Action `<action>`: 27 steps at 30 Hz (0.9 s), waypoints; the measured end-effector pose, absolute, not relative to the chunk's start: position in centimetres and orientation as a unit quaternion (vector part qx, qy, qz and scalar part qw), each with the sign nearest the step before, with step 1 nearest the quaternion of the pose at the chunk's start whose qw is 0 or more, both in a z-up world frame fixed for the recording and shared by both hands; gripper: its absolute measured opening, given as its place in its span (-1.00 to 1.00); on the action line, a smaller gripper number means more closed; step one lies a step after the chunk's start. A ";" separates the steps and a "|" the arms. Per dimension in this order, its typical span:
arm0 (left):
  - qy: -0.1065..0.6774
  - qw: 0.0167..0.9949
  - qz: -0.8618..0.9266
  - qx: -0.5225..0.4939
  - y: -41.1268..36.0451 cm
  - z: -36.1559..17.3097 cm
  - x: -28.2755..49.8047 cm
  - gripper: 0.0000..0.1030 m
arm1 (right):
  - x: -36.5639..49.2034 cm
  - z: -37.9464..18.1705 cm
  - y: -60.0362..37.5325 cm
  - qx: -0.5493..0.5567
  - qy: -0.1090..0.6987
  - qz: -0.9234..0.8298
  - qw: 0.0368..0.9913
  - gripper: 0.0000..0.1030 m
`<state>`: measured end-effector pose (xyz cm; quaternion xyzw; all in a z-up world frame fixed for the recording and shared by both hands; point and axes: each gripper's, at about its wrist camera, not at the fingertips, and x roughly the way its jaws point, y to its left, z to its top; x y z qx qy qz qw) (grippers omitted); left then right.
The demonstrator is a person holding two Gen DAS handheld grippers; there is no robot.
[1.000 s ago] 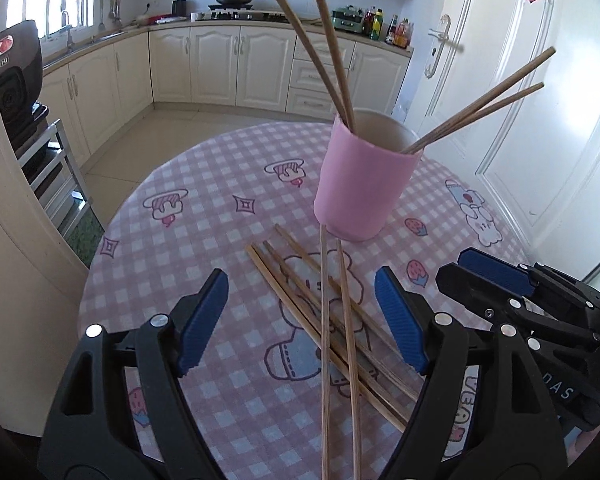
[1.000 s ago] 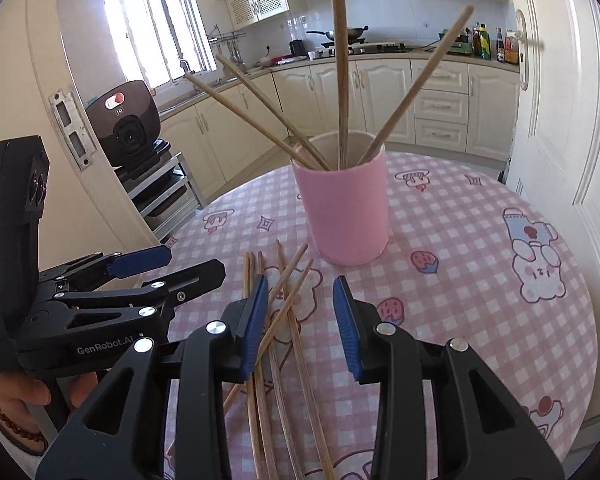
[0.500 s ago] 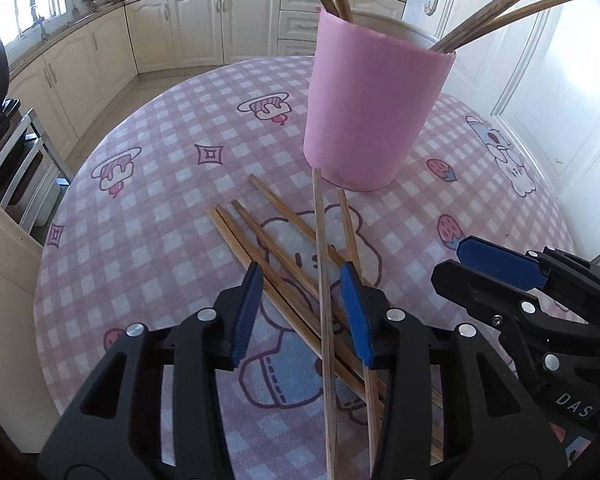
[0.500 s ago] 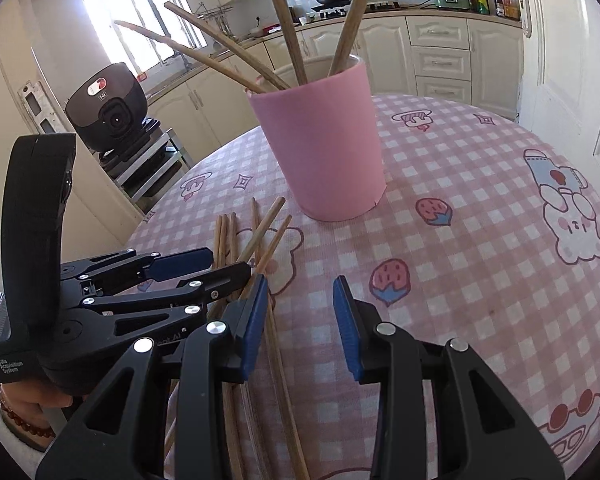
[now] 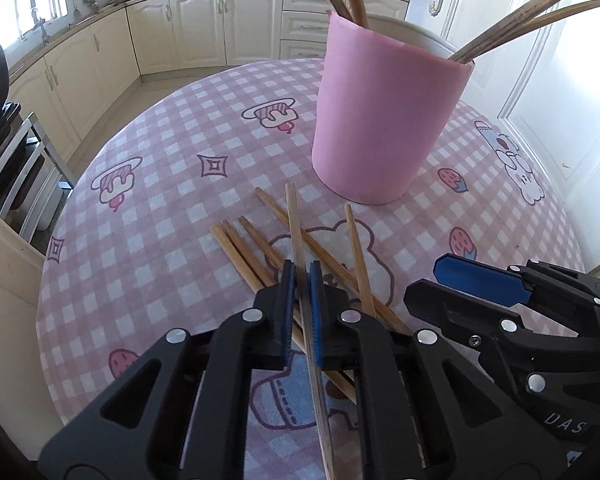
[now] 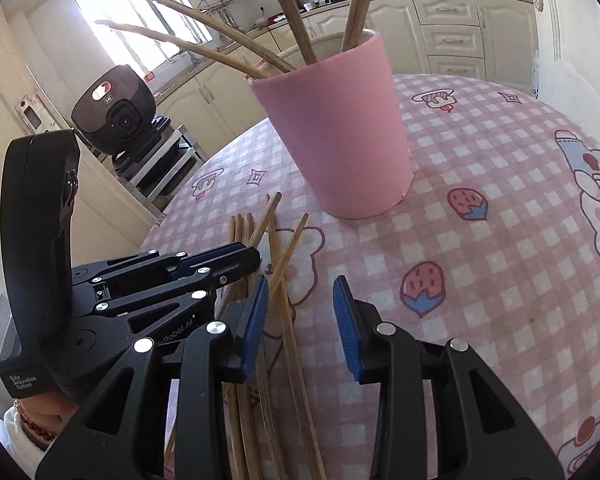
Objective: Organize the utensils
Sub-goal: 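Return the left tool to the pile and grasp a chopstick while the right tool grasps another, then lift both held chopsticks up from the pile toward the pink cup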
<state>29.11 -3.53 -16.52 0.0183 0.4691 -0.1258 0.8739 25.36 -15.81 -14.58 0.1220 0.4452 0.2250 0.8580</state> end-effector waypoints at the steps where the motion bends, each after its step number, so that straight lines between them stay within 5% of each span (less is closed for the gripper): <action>1: 0.470 0.873 -0.128 0.011 -3.3 -16.5 29.1 -0.85 | 25.6 -14.7 -15.7 0.123 0.450 0.225 0.856 -0.39; 18: 0.460 0.877 -0.137 -0.034 0.1 -16.3 28.4 -0.88 | 29.0 -15.4 -13.8 0.123 0.478 0.229 0.839 -0.39; 23: 0.459 0.877 -0.138 -0.041 0.3 -16.3 28.2 -0.88 | 29.0 -15.4 -13.5 0.123 0.479 0.230 0.838 -0.83; 27: 0.457 0.878 -0.139 -0.045 0.5 -15.9 28.0 -0.88 | 28.2 -14.6 -14.1 0.131 0.466 0.233 0.843 -0.84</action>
